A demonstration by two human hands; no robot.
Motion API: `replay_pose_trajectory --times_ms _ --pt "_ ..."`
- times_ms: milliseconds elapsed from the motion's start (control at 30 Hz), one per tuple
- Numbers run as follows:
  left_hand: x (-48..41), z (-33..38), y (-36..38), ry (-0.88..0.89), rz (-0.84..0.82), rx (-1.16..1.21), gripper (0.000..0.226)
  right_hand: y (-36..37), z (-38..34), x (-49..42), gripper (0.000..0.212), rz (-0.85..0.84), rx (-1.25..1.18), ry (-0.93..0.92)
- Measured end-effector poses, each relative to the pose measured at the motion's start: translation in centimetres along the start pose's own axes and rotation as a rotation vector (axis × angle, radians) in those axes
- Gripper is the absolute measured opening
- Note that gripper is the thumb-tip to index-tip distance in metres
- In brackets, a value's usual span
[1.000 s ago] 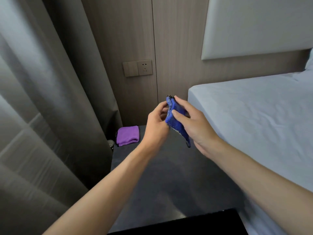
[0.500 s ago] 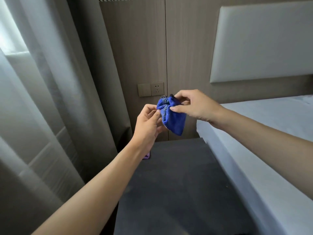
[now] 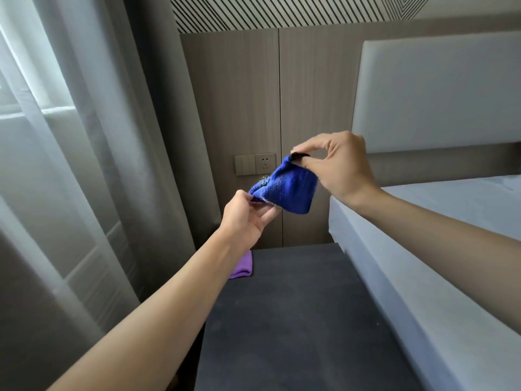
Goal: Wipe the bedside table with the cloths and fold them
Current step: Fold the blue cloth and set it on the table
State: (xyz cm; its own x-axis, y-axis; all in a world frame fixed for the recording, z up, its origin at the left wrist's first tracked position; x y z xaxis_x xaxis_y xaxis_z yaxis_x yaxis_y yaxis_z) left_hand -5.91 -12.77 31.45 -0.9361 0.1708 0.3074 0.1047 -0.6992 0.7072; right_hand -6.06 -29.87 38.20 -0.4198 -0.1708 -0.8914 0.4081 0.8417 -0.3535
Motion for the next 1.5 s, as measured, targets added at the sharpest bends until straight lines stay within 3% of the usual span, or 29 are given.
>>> replay_pose_trajectory --times_ms 67,133,333,500,600,667,733,767,833,900,1000,1267,1500 --pt "0.2 0.5 -0.2 -0.067 0.003 0.078 0.028 -0.2 -0.2 -0.5 0.004 -0.009 0.002 -0.016" --pt "0.1 1.3 -0.3 -0.102 0.058 0.161 0.026 -0.4 -1.0 -0.6 0.010 -0.051 0.003 -0.098" --pt "-0.4 5.0 0.1 -0.101 0.177 0.017 0.037 -0.9 -5.0 3.3 0.023 -0.433 0.154 -0.777" --pt "0.4 4.9 1.9 -0.071 0.101 -0.094 0.031 -0.2 -5.8 6.6 0.029 -0.400 0.190 -0.856" --pt "0.3 4.7 2.2 -0.088 0.064 -0.090 0.028 -0.4 -6.0 7.1 0.034 -0.504 0.061 -0.681" --pt "0.4 5.0 2.3 -0.080 0.028 -0.085 0.031 -0.9 -5.6 6.8 0.034 -0.394 -0.058 -0.387" --pt "0.8 5.2 2.3 -0.083 0.019 -0.093 0.034 -1.0 -4.5 6.3 0.035 -0.155 0.082 -0.078" --pt "1.1 5.2 2.4 -0.083 0.022 -0.105 0.034 -0.9 -3.8 6.0 0.044 -0.138 0.170 0.086" --pt "1.6 5.4 2.7 -0.077 0.036 -0.136 0.034 -0.1 -2.9 5.7 0.059 -0.260 0.145 0.333" --pt "2.0 5.3 2.9 -0.075 0.022 -0.164 0.032 0.7 -2.1 5.5 0.041 -0.275 0.015 0.386" --pt "2.2 5.4 2.6 -0.062 0.023 -0.178 0.028 1.1 -2.0 4.8 0.007 -0.181 -0.050 0.310" --pt "1.3 4.9 0.6 0.132 0.197 -0.325 0.028 -0.7 -2.7 0.6 0.027 -0.003 -0.224 0.460" --pt "1.7 2.9 0.4 0.157 0.295 -0.534 0.025 -1.4 -4.1 -3.4 0.018 -0.119 -0.335 0.669"
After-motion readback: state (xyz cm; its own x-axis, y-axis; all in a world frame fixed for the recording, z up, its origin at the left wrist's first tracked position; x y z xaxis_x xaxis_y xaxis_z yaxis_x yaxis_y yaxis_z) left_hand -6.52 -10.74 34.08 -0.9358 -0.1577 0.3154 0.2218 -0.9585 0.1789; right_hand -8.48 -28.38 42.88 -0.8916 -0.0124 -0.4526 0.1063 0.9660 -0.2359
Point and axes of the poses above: each hand's wrist, its own x-axis away from the middle knuckle, its own y-axis out of the palm, z = x × y, the point moved 1 cm from there along -x, towards the middle knuckle, and after that the axes turned 13 degrees about -y, right-handed, at the moved point
